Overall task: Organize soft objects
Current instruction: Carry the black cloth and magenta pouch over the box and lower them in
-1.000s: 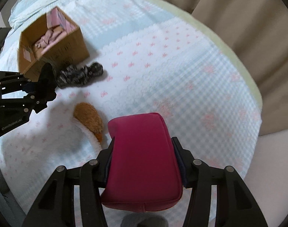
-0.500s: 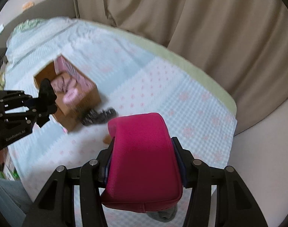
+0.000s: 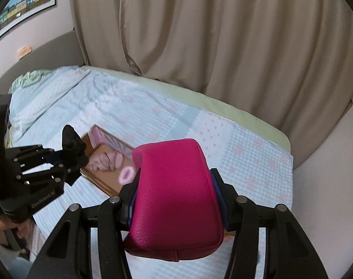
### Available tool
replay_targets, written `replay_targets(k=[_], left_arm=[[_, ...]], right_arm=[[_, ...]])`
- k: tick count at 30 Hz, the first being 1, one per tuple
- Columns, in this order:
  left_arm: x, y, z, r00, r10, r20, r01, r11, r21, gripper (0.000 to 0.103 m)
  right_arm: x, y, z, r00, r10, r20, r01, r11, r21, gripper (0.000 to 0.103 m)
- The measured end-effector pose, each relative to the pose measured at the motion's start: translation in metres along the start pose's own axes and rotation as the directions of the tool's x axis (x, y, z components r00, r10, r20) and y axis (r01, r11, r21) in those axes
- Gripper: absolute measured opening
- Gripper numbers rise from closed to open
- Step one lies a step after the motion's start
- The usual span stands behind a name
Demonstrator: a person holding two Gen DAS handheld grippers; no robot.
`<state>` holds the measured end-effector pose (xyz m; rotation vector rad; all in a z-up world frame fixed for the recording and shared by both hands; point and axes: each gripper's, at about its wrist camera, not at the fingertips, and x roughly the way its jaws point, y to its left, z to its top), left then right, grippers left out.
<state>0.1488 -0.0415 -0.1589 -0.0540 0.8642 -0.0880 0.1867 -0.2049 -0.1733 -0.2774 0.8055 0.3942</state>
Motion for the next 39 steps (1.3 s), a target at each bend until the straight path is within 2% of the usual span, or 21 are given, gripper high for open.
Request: replay_targets(k=[5,10,16,21,24,30,34,39], left_arm=[[-0.007,0.055,0.011,1.0,-0.025,-0.012,0.025,1.0,0.01,0.015],[0.0,0.119,0.02,0.999,-0.038,-0.035,0.039,0.999,0.028,0.015],[0.034,0.188,0.022,0.994,-0.028,-0.11,0.033,0.998,0.044,0.015],[0.074,0.226,0.016,0.983,-0.015,-0.184,0.022,0.999,0.034,0.015],[0.099,0.239,0.01,0.973,-0.014,-0.232,0.02,1.0,0.023,0.015],[0.155,0.24,-0.008,0.946,-0.003,-0.324,0.016,0.999,0.04,0.015],[0.198,0.241,-0.021,0.913,0.006,-0.408,0.006,1.0,0.028,0.015],[0.243,0.236,-0.033,0.878,0.005,-0.479,0.015,0.999,0.039,0.015]], right_arm=[[0.014,0.049,0.016,1.0,-0.024,-0.005,0.025,0.996,0.085,0.049],[0.045,0.089,0.026,0.999,-0.031,-0.036,0.037,0.983,0.177,0.049],[0.096,0.127,0.03,0.995,-0.011,-0.098,0.039,0.957,0.287,0.049],[0.146,0.144,0.023,0.985,0.06,-0.159,0.01,0.915,0.404,0.049],[0.177,0.151,0.019,0.976,0.105,-0.19,-0.007,0.889,0.459,0.049],[0.236,0.148,0.013,0.951,0.179,-0.252,-0.019,0.847,0.532,0.049],[0.278,0.14,0.005,0.929,0.211,-0.304,0.0,0.821,0.571,0.049],[0.307,0.134,-0.001,0.918,0.251,-0.308,-0.017,0.799,0.601,0.05]])
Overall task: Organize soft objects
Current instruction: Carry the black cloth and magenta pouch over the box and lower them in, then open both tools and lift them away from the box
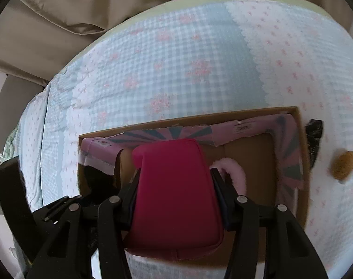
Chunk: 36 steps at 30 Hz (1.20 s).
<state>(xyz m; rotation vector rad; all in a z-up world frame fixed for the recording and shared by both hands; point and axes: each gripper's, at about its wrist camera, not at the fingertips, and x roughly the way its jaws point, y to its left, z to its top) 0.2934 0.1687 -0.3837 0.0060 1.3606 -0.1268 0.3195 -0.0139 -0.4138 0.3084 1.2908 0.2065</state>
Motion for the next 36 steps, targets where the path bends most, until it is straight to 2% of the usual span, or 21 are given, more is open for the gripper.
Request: replay_targets(k=[1,3,4,5,7,8,11,14,21,28,36], left_arm=[[0.005,-0.002,0.001,1.0,0.006,-0.007,-0.006,1.0,0.011,0.015],[0.013,-0.006,0.003,1.0,0.007,-0.022,-0.007,0.999,0.032,0.032],[0.014,-0.007,0.004,1.0,-0.006,-0.019,0.007,0.999,0.035,0.068],[0.015,-0.009,0.005,1.0,-0.014,-0.02,0.015,0.999,0.044,0.103],[0.018,-0.011,0.005,1.0,-0.002,-0.028,0.003,0.998,0.069,0.102],[0.016,-0.013,0.003,1.0,0.016,-0.017,-0.015,0.997,0.081,0.102],[0.01,-0.014,0.0,1.0,-0.007,0.001,0.007,0.995,0.103,0.102],[0.005,-0.013,-0.001,1.0,0.002,0.016,-0.003,0.994,0.114,0.102],[-0.011,-0.011,-0.005,0.999,-0.002,0.043,-0.002,0.996,0.09,0.102],[-0.042,-0.01,-0.017,0.995,0.0,0.095,-0.007,0.997,0.076,0.102],[-0.09,-0.014,-0.044,0.986,0.002,0.167,-0.015,0.997,0.077,0.103]], right_arm=[[0.003,0.0,0.001,1.0,0.006,0.001,-0.006,1.0,-0.004,0.051],[0.01,0.001,0.005,1.0,0.018,0.008,-0.018,1.0,-0.012,0.053],[0.012,0.003,0.006,1.0,0.028,0.013,-0.028,0.999,-0.016,0.061],[0.013,0.004,0.008,0.999,0.038,0.017,-0.037,0.999,-0.026,0.079],[0.013,0.006,0.01,0.999,0.024,0.034,-0.022,0.998,-0.065,0.103],[0.012,0.007,0.011,0.999,0.012,0.043,-0.009,0.996,-0.091,0.103],[0.015,0.004,0.011,0.999,0.026,0.023,-0.024,0.994,-0.109,0.103],[0.013,0.0,0.009,0.999,0.023,0.029,-0.02,0.993,-0.114,0.103],[-0.001,0.008,0.001,0.998,0.017,0.056,-0.009,0.99,-0.139,0.103],[-0.035,0.019,-0.012,0.994,0.001,0.106,0.017,0.986,-0.164,0.103],[-0.089,0.04,-0.043,0.986,-0.012,0.168,0.048,0.977,-0.207,0.103]])
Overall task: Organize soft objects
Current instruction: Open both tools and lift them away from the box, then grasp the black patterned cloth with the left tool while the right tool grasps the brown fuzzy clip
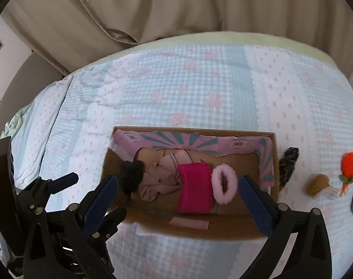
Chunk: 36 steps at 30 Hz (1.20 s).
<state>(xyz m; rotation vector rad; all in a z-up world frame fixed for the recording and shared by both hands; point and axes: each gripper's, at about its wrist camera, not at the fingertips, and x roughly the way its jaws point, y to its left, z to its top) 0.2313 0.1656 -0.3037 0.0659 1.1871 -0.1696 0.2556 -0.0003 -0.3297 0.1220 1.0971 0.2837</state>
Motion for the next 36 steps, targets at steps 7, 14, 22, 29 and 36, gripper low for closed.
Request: replay_targets(k=[7,14,22,29,36], left_arm=[[-0.059,-0.008,-0.018,0.997,0.02,0.077,-0.02,1.0,-0.009,0.103],[-0.117,-0.026,-0.031,0.986,0.01,0.169,-0.011,1.0,0.001,0.103],[-0.148,-0.069,-0.038,0.975,0.01,0.224,-0.015,1.0,0.02,0.103],[-0.161,-0.126,-0.037,0.967,0.032,0.252,-0.034,0.999,0.006,0.103],[-0.154,-0.201,-0.028,0.967,0.05,0.249,-0.054,0.999,0.007,0.103]], right_arm=[[-0.066,0.016,-0.017,0.996,-0.047,0.079,0.049,0.998,-0.031,0.103],[-0.136,0.005,-0.039,0.979,-0.114,0.17,0.112,0.993,0.023,0.103],[-0.186,-0.049,-0.068,0.963,-0.177,0.203,0.17,0.984,0.051,0.103],[-0.211,-0.11,-0.084,0.97,-0.146,0.197,0.148,0.989,0.004,0.103],[-0.214,-0.173,-0.089,0.982,-0.105,0.156,0.119,0.989,-0.086,0.103]])
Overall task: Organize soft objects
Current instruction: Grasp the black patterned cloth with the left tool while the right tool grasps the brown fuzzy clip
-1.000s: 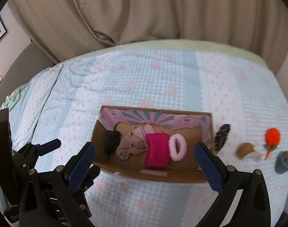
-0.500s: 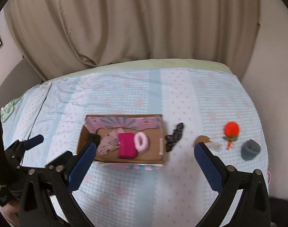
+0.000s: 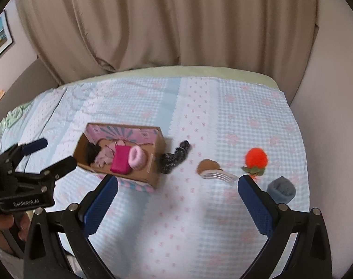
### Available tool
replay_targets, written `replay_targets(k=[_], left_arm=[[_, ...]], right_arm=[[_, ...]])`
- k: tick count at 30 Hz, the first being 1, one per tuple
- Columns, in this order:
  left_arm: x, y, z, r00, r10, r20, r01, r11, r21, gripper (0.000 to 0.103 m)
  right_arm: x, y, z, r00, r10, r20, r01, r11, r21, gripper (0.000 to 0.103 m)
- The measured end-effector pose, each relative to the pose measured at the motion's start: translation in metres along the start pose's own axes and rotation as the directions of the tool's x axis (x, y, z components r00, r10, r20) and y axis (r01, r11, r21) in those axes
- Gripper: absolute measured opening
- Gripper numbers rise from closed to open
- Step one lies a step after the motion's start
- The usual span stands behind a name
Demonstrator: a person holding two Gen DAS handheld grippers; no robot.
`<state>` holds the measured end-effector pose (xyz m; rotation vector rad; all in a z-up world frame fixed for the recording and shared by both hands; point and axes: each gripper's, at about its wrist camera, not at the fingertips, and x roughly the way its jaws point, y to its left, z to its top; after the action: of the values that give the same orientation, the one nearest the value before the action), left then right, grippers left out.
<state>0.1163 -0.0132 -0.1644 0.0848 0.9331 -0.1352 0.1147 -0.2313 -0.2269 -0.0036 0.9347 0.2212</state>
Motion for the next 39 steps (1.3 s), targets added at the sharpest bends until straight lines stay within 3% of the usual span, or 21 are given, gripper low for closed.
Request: replay_targets(k=[10,20,28,36,39], left_arm=[[0.045,-0.072,0.023,0.997,-0.004,-0.073,0.006,1.0,0.026,0.103],[0.14,-0.103,0.063,0.976,-0.04,-0.213,0.061,0.994,0.094,0.102],[0.249,-0.113,0.079,0.92,-0.054,-0.389,0.128,0.978,0.168,0.101],[0.347,-0.125,0.059,0.846,-0.009,-0.534,0.163,0.956,0.242,0.091],[0.362,-0.139,0.051,0.851,0.034,-0.525,0.165,0.93,0.327,0.089]], right_arm=[[0.039,-0.06,0.004,0.995,0.036,-0.088,-0.044,0.994,-0.095,0.103],[0.109,-0.089,0.013,0.983,0.053,-0.177,-0.076,0.989,-0.125,0.103],[0.183,-0.098,0.008,0.967,0.054,-0.249,-0.092,0.986,-0.142,0.103],[0.254,-0.106,-0.006,0.958,0.081,-0.277,-0.119,0.985,-0.127,0.103],[0.274,-0.108,-0.012,0.955,0.089,-0.284,-0.128,0.984,-0.121,0.103]])
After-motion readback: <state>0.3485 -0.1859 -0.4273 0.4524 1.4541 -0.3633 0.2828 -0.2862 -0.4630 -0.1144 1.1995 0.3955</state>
